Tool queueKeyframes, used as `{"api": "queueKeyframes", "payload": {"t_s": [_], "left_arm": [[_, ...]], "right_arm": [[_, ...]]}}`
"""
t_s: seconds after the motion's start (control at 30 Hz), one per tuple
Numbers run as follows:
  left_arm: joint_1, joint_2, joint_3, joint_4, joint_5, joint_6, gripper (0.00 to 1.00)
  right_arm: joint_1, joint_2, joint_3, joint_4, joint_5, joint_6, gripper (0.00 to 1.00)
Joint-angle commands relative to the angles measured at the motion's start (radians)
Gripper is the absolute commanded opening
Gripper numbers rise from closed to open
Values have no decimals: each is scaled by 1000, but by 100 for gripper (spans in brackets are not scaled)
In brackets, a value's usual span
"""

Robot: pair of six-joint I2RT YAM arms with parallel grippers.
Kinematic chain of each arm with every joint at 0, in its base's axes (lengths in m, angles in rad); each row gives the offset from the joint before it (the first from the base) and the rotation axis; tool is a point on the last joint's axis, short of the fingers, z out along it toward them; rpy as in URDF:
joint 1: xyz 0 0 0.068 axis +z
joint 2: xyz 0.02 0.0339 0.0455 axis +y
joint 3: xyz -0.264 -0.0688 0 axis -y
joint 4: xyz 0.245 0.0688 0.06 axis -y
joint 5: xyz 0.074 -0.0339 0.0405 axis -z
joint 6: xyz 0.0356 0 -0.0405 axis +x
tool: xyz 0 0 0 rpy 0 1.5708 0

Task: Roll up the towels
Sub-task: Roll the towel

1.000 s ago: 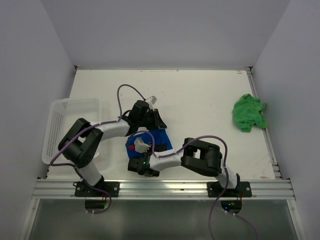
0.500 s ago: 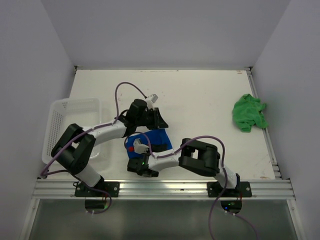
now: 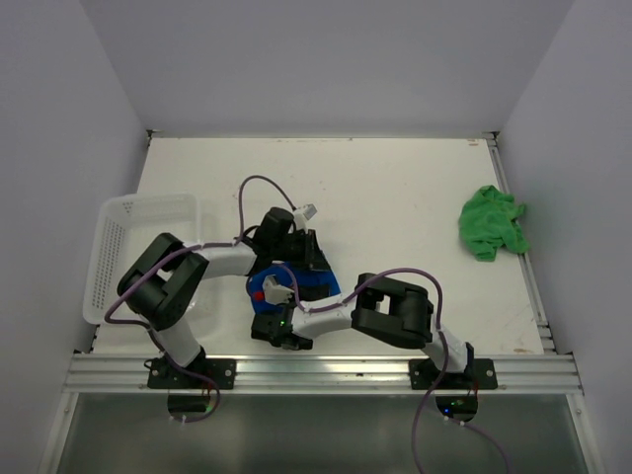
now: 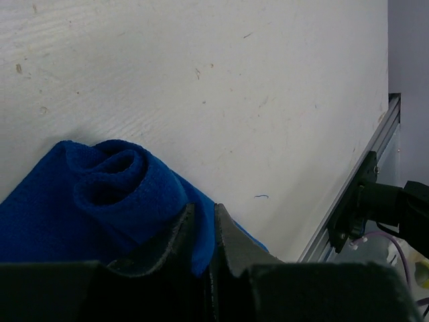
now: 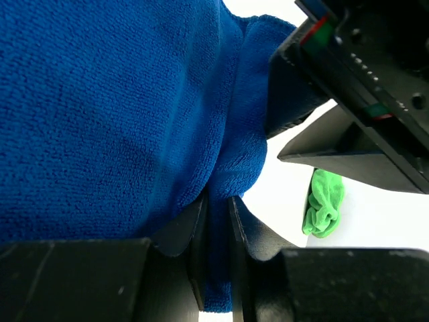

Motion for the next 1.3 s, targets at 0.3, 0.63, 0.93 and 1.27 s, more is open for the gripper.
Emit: {"api": "queueKeyframes", "payload": {"t_s": [0.3,0.63,0.93,1.27], "left_arm": [[0,20,-66,-56,-154,64,19],[8,25,-75,-50,-171,42,17],[11,42,-78,-38,-161,33,16],[11,59,-74,-35,-156,38,13]], "right_arm": [[-12,-8,-28,112,-142,78,18],[-18,-150,-71,198,-105,121,32],[-19,-256,-92,228,-99,141,43],[-21,-357,-106,103,-181,221,49]]}}
